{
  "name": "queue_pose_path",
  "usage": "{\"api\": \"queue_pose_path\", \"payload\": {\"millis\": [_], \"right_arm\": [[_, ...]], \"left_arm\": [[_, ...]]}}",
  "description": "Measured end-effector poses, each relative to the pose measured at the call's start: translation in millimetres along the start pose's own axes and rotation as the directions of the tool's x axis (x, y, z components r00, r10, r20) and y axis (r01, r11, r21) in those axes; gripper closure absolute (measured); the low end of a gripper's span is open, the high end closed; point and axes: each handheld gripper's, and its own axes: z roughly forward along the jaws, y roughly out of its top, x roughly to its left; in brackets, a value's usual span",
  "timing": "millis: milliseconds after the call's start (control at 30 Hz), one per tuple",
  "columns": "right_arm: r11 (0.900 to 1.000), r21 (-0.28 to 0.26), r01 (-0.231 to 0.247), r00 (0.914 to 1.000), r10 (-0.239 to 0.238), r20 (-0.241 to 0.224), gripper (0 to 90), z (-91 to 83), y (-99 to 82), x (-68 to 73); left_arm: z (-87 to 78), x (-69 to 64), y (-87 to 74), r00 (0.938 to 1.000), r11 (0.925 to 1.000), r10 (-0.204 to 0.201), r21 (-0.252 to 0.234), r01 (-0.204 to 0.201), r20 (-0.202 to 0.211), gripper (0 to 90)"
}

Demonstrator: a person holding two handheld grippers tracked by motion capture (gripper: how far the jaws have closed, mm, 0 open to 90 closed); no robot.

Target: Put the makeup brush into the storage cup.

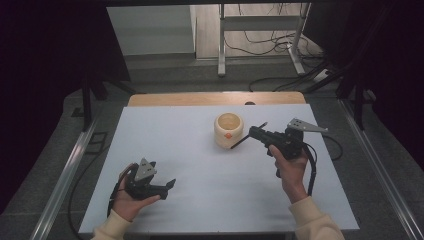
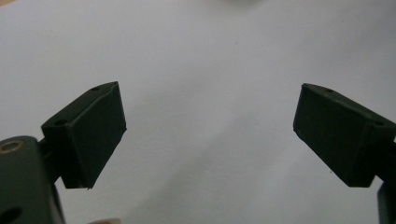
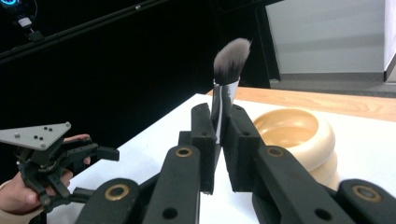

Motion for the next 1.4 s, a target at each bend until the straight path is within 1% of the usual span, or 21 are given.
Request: {"api": "queue_pose_path", "payload": {"millis": [200, 500, 933, 1167, 1400], "right_arm": [[0.9999, -0.012, 0.008, 1.0, -0.008, 0.003, 83.0, 0.8, 6.0, -0.5], [0.9994, -0.033, 0.005, 1.0, -0.005, 0.007, 82.9, 5.3, 14.1, -6.6], [0.9981, -0.049, -0.039, 0.9984, 0.041, 0.039, 82.9, 16.6, 16.9, -24.7], [0.9968, -0.053, -0.06, 0.9973, 0.062, 0.037, 82.9, 24.9, 19.7, -31.1], [0.9968, -0.049, -0.063, 0.9965, 0.066, 0.051, 82.9, 30.4, 26.1, -34.8]], "left_arm": [[0.1, 1.0, -0.1, 1.0, 1.0, -0.001, 0.0, 0.001, 0.0, 9.6], [0.0, 0.7, -0.1, 1.0, 1.0, -0.001, 0.001, 0.001, -0.001, 9.6], [-0.1, 1.7, -0.1, 1.0, 1.0, -0.006, 0.0, 0.006, -0.001, 9.6], [-1.5, 2.5, 0.2, 1.0, 1.0, -0.009, -0.003, 0.009, -0.001, 9.6], [-2.3, 2.8, 0.7, 1.0, 0.9999, -0.009, -0.006, 0.009, 0.001, 9.6]]}}
